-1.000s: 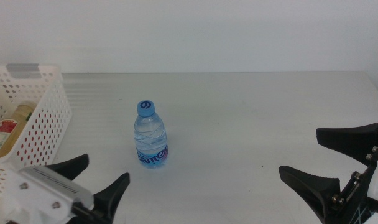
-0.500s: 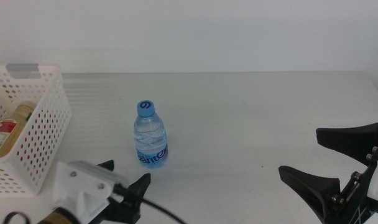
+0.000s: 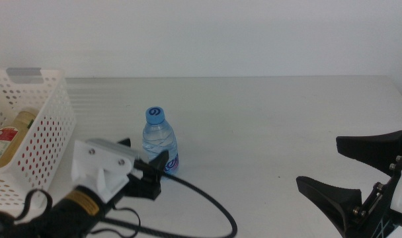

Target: Use arms to grab the bottles and put them into the dustbin to the left of the table.

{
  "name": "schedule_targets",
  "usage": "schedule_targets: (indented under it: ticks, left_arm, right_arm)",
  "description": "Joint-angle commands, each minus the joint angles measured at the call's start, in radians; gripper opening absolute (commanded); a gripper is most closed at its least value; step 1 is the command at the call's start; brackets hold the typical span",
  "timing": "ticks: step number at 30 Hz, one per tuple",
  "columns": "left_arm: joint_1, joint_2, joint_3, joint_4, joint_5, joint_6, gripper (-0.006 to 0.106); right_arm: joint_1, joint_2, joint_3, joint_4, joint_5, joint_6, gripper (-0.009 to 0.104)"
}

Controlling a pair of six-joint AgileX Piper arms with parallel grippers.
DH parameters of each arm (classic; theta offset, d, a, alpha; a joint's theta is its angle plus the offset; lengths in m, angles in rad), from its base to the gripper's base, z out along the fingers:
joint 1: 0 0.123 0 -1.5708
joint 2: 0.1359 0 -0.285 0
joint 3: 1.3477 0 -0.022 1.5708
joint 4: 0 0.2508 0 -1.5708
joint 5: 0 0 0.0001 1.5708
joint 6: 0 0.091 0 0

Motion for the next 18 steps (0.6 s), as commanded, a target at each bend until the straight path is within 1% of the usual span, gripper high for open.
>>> schedule_targets:
  ticks: [1,8,15,18]
  left_arm:
    - [0.031,-0.027,-0.042,0.058,-0.119,-0.013,0.09]
    - [0.1,-0.007,-0.125,0.18,-0.034,-0.071,0.09]
    - [0.099,0.098,-0.194,0.21,-0.042,-0.119,0.09]
    - [0.099,0.148,-0.22,0.209,-0.075,-0.119,0.09]
  right_arm:
    - [0.004,-0.007,-0.03,-0.01,-0.071,-0.01,0.072]
    - [0.004,-0.007,-0.03,-0.01,-0.071,-0.01,0.072]
    - [0.004,-0.007,-0.03,-0.01,-0.071,-0.01,0.072]
    - [0.004,-0.007,-0.03,-0.009,-0.071,-0.01,0.072]
